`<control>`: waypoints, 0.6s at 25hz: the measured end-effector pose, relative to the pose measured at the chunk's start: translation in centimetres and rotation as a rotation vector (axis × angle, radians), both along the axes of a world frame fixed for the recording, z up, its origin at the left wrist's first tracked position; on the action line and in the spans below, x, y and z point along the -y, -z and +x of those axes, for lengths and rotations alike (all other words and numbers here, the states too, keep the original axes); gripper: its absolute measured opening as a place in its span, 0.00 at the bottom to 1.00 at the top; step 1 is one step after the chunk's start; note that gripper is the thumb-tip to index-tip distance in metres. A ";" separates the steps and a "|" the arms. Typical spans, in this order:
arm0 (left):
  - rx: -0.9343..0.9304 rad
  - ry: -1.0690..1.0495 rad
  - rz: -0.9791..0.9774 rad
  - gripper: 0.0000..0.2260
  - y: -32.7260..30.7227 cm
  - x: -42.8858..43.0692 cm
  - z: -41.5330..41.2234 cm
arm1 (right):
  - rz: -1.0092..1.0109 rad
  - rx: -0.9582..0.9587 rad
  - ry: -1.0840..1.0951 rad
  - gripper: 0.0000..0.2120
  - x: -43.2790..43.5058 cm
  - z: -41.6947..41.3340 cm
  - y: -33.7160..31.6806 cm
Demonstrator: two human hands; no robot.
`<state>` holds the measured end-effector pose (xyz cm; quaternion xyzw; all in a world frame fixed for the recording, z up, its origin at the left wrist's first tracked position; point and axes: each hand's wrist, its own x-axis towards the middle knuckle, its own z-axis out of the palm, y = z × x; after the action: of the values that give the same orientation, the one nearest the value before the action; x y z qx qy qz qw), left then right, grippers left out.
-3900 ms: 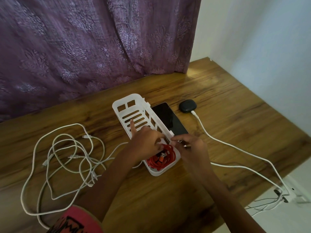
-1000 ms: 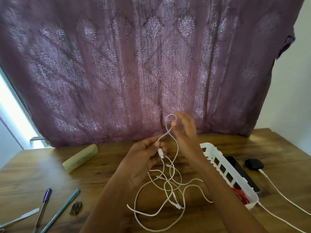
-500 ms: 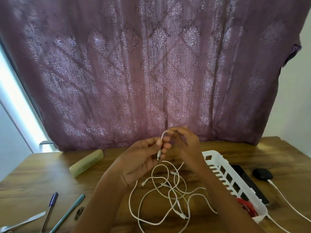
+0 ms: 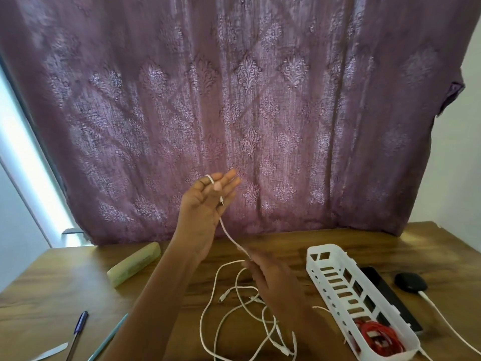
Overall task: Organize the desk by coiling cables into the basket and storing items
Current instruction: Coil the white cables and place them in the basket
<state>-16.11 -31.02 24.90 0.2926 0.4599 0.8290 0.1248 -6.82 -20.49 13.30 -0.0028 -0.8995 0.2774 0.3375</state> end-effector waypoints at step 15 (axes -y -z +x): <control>-0.067 0.246 -0.344 0.12 3.4 0.3 2.6 | 0.236 -0.584 0.184 0.14 -3.2 -0.7 -7.5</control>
<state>-13.52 -31.30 21.46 0.3484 0.5593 0.7067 0.2578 -7.57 -17.26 20.83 0.0349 -0.7865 0.1287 0.6030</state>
